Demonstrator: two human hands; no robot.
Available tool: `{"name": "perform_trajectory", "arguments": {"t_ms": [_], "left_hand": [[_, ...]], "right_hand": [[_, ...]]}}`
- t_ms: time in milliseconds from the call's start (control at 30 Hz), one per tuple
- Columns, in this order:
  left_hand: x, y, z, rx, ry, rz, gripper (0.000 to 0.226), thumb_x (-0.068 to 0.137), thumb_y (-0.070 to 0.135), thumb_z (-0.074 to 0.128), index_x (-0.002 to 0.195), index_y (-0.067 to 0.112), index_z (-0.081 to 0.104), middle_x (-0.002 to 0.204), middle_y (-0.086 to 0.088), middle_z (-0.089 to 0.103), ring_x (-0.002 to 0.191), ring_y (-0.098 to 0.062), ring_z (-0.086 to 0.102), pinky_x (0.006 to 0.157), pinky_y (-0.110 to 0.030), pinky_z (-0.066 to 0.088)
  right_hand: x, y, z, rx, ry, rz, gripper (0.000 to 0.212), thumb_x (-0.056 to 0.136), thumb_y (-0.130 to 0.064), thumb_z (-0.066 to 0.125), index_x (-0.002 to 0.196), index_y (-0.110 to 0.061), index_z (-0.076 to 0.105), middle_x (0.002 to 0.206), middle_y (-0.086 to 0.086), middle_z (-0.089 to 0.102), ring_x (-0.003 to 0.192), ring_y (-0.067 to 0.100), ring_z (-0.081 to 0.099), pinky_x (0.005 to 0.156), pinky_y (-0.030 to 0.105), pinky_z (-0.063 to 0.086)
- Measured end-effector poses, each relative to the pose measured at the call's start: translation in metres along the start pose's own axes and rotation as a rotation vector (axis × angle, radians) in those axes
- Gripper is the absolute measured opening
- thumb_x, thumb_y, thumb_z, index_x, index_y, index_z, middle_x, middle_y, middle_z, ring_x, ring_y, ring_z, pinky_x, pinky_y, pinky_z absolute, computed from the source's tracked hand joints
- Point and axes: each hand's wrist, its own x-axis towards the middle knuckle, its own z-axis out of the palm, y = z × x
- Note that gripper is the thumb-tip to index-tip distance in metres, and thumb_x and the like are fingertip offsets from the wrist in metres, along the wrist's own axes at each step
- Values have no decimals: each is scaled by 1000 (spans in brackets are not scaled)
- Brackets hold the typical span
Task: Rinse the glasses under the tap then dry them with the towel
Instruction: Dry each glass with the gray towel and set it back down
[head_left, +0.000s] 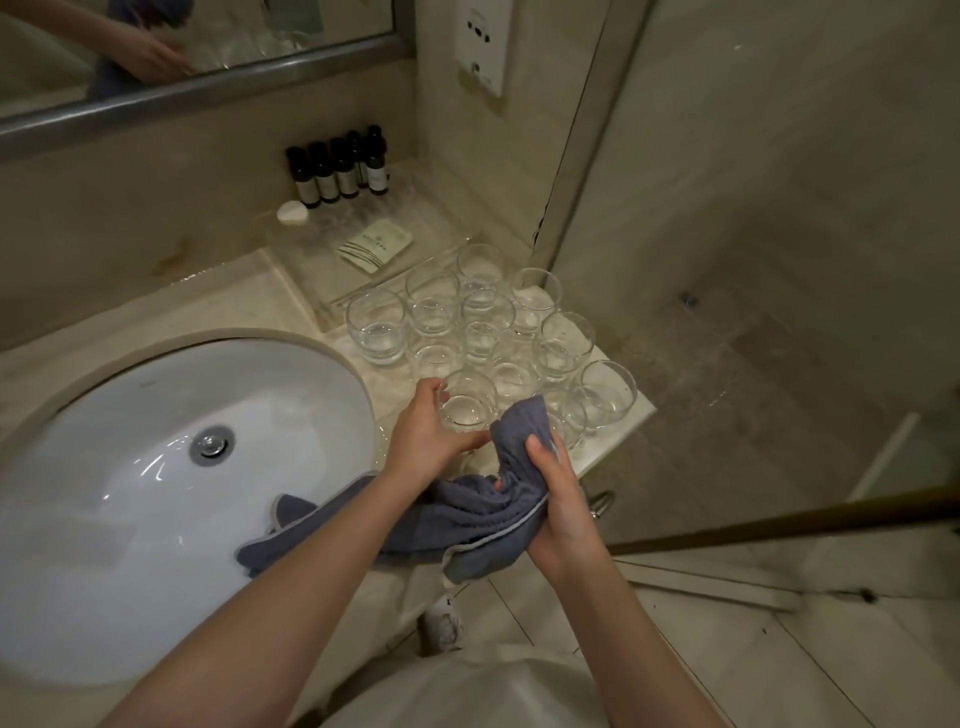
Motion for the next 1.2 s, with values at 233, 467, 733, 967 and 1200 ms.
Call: {"name": "perform_trajectory", "arguments": {"t_ms": [233,467,733,967,1200], "left_hand": [[-14,-4,-23,-164,118,-41,81,63,24,91,130,16,47,119,-2,59,112,-14,54,97,-30,44],[-50,4,-82,-490,204,-47,74,46,44,89,111,28,57,109,5,63,108,-13,62,87,-26,51],[-90,22,-127,-689,269,65,78,46,38,83,117,32,52,109,-9,66,89,-11,70,76,-22,56],[-102,22,-143,-751,306,12,59,59,53,62,113,28,60,89,-5,74,72,-15,67,58,-24,50],[-115,25,-149,-967,263,-63,47,79,47,47,113,18,63,73,-1,72,62,-14,67,51,-22,51]], "right_hand": [[6,-3,11,-69,42,-12,64,79,-22,64,140,-15,46,108,6,70,76,19,67,63,30,57],[10,-2,63,-302,-16,-195,41,84,-29,62,123,-35,54,124,-3,62,113,20,62,100,41,50],[-10,23,125,-766,-273,-569,53,85,-56,50,133,-56,26,139,-37,30,136,-4,33,112,21,30],[-25,35,150,-683,-456,-404,44,93,-44,54,129,-48,28,133,-26,40,116,-22,45,92,5,40],[-33,46,161,-469,-447,-192,46,84,-46,57,124,-54,37,139,-1,53,123,15,58,103,36,49]]}}
